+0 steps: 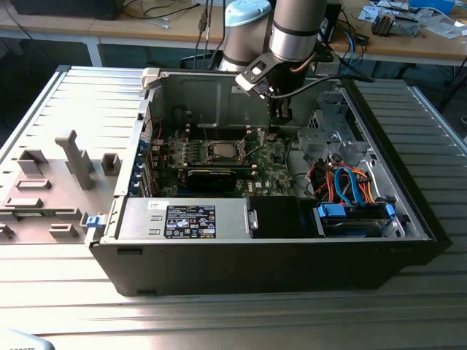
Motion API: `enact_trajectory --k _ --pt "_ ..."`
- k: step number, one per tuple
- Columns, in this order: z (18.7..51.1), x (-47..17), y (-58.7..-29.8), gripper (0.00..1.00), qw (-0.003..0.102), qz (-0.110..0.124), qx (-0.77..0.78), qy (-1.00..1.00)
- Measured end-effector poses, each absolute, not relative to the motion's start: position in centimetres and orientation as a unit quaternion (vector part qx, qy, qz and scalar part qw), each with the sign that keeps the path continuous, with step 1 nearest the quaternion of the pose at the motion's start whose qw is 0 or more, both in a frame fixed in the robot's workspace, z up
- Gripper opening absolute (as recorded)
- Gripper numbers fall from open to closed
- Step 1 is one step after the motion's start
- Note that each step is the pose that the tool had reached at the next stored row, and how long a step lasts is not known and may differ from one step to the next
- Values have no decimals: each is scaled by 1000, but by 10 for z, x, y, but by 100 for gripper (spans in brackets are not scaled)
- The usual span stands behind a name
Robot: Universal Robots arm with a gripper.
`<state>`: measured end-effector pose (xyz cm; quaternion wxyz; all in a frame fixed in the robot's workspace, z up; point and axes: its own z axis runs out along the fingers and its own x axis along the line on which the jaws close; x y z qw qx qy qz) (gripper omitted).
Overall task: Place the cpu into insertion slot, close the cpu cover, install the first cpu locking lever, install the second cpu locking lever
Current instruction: 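Close the cpu cover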
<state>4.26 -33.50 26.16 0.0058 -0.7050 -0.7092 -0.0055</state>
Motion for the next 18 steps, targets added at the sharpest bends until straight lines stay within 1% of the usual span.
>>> enact_trajectory --k 6,18 --pt "252 41 -335 11 7 -5 -705 -709" --pt "251 5 -335 11 9 -8 -705 -709"
